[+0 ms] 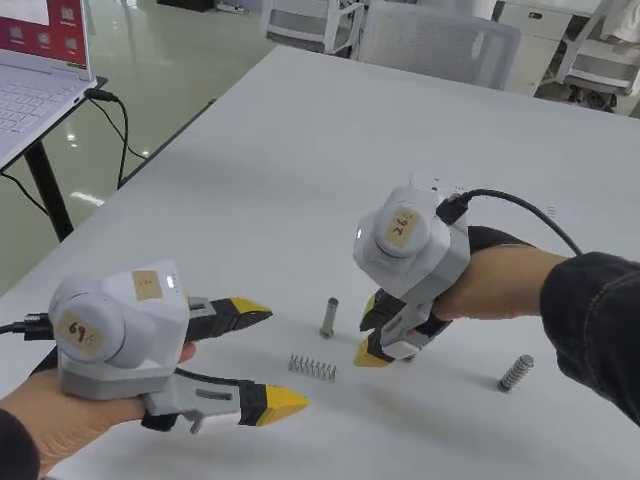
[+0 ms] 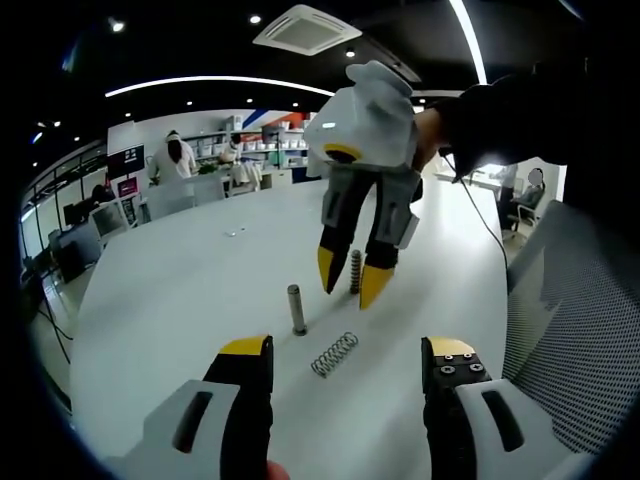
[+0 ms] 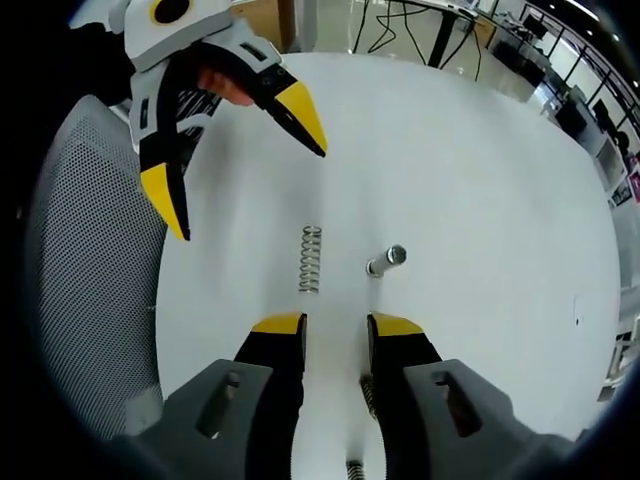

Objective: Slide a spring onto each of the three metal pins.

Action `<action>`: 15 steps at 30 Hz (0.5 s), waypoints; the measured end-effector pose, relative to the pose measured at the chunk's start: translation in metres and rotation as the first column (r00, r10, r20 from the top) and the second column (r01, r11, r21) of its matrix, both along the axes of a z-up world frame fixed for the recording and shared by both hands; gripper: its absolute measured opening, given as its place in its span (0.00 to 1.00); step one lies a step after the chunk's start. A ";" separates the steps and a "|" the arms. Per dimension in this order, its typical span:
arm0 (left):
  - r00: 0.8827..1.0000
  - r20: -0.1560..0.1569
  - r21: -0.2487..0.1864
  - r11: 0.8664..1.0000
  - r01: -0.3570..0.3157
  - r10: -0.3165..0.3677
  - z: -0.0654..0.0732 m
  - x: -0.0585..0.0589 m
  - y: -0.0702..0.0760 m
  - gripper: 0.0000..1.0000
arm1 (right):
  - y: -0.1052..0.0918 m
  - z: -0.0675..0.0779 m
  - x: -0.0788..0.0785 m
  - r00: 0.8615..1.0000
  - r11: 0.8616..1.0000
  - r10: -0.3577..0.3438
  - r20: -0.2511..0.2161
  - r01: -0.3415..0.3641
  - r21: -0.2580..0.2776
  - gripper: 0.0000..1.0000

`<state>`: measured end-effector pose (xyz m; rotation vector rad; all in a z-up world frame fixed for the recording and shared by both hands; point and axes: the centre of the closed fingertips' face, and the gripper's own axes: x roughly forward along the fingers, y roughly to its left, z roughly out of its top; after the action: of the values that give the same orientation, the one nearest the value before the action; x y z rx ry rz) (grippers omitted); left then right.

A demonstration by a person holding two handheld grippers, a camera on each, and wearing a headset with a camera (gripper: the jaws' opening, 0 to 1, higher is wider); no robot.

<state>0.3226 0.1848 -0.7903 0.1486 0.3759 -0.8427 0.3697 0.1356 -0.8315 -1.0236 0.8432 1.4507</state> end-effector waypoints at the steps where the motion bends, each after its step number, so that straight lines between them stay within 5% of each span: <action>1: 1.000 0.001 0.000 1.000 -0.001 0.001 0.000 0.000 0.000 0.58 | 0.001 0.000 -0.002 1.000 1.000 0.002 -0.003 -0.002 0.001 0.26; 15: 1.000 0.003 0.000 1.000 -0.010 0.010 0.001 -0.003 0.005 0.58 | 0.020 -0.012 -0.018 0.999 1.000 0.018 -0.033 -0.018 0.008 0.26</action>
<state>0.3198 0.1900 -0.7895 0.1481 0.3734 -0.8320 0.3519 0.1552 -0.8431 -1.0058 0.8534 1.4888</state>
